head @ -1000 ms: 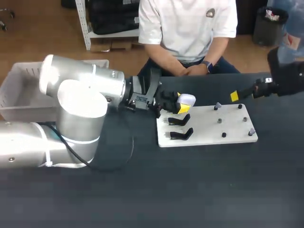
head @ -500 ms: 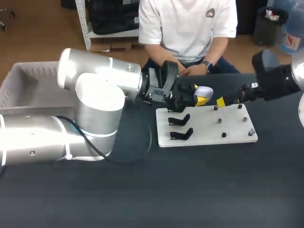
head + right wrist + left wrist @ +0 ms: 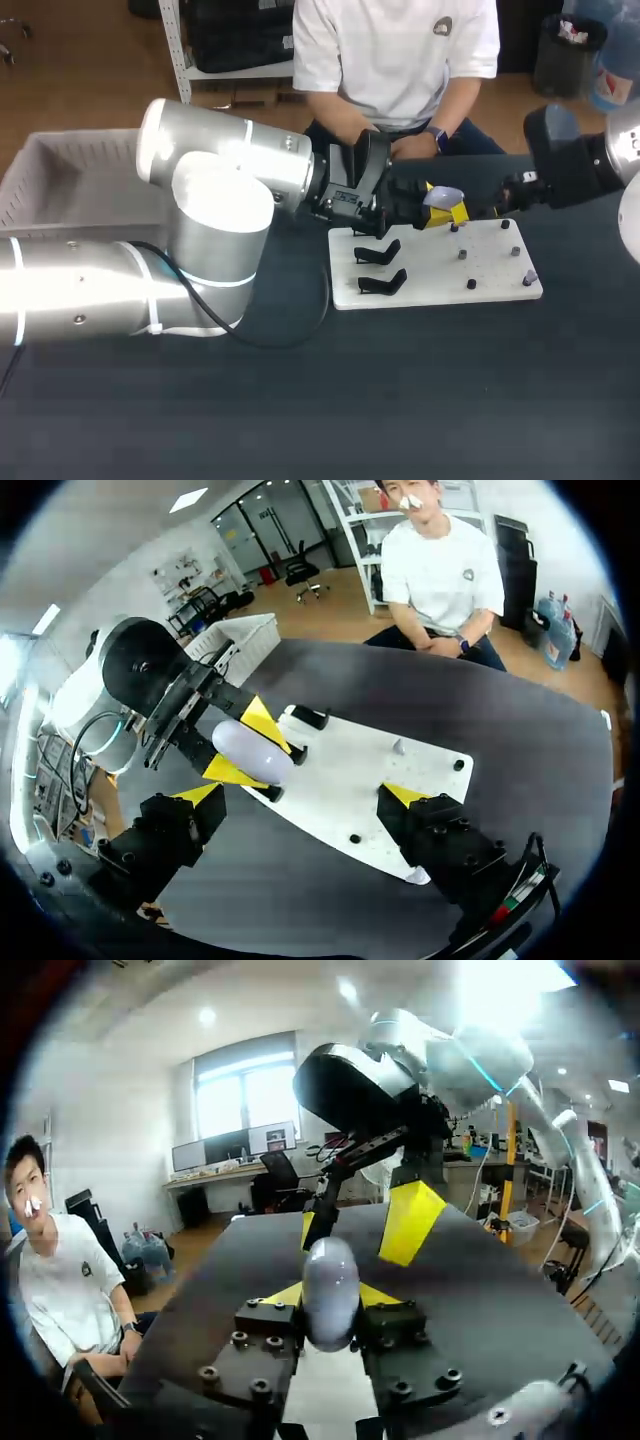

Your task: Pick up each earbud case from the left stands, insert the matching earbuds, close the lid, and place the case in the box.

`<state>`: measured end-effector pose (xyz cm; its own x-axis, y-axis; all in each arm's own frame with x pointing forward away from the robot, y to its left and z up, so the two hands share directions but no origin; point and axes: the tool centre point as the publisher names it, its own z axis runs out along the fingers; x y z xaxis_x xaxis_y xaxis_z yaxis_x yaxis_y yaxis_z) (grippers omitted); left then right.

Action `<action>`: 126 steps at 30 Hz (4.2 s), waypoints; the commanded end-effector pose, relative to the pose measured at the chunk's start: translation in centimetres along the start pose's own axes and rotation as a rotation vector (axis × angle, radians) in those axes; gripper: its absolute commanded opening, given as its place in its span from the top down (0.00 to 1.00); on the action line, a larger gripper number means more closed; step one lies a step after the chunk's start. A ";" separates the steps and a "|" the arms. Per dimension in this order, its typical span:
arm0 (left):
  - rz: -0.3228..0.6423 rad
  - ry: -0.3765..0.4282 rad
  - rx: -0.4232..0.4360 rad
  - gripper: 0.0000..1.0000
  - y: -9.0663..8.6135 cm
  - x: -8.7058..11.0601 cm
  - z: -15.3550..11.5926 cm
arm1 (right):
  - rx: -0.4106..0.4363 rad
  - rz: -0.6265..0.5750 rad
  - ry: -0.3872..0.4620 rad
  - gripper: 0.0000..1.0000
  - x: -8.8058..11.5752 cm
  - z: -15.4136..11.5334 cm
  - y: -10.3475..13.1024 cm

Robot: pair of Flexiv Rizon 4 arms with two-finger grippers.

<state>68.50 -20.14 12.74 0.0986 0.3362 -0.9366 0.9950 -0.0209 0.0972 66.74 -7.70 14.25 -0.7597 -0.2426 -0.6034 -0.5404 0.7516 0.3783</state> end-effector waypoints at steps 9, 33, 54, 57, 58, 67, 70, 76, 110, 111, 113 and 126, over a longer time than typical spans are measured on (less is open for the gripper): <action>0.009 -0.030 0.025 1.00 -1.1 0.0 -0.4 | 0.006 -0.008 -0.002 0.00 -0.9 0.1 -0.5; -0.082 -0.234 -0.033 1.00 -1.0 -0.4 -3.5 | 0.319 -0.097 0.036 0.00 1.7 -5.3 -3.6; -0.091 -0.235 -0.052 1.00 0.1 -0.8 -3.1 | 0.607 -0.025 0.218 0.00 5.9 -5.2 -7.1; -0.091 -0.235 -0.052 1.00 0.1 -0.8 -3.1 | 0.607 -0.025 0.218 0.00 5.9 -5.2 -7.1; -0.091 -0.235 -0.052 1.00 0.1 -0.8 -3.1 | 0.607 -0.025 0.218 0.00 5.9 -5.2 -7.1; -0.091 -0.235 -0.052 1.00 0.1 -0.8 -3.1 | 0.619 0.003 0.240 0.00 6.9 -4.6 -7.9; -0.091 -0.235 -0.052 1.00 0.1 -0.8 -3.1 | 0.632 0.047 0.245 0.00 7.7 -4.6 -8.2; -0.091 -0.235 -0.052 1.00 0.1 -0.8 -3.1 | 0.673 -0.001 0.275 0.00 8.6 -3.8 -7.8; -0.091 -0.235 -0.052 1.00 0.1 -0.8 -3.1 | 0.671 -0.035 0.462 0.43 10.9 1.1 -9.4; -0.091 -0.235 -0.052 1.00 0.1 -0.8 -3.1 | 0.665 -0.032 0.462 0.43 10.9 1.1 -9.5; -0.091 -0.235 -0.052 1.00 0.1 -0.8 -3.1 | 0.665 -0.031 0.464 0.47 10.9 1.3 -9.6; -0.091 -0.235 -0.052 1.00 0.1 -0.8 -3.1 | 0.654 -0.023 0.483 0.60 11.2 1.5 -10.3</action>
<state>68.59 -17.49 14.71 0.0099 0.1136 -0.9935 0.9989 0.0452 0.0151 64.14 -17.34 2.65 -0.9027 -0.3897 -0.1821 -0.3525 0.9128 -0.2060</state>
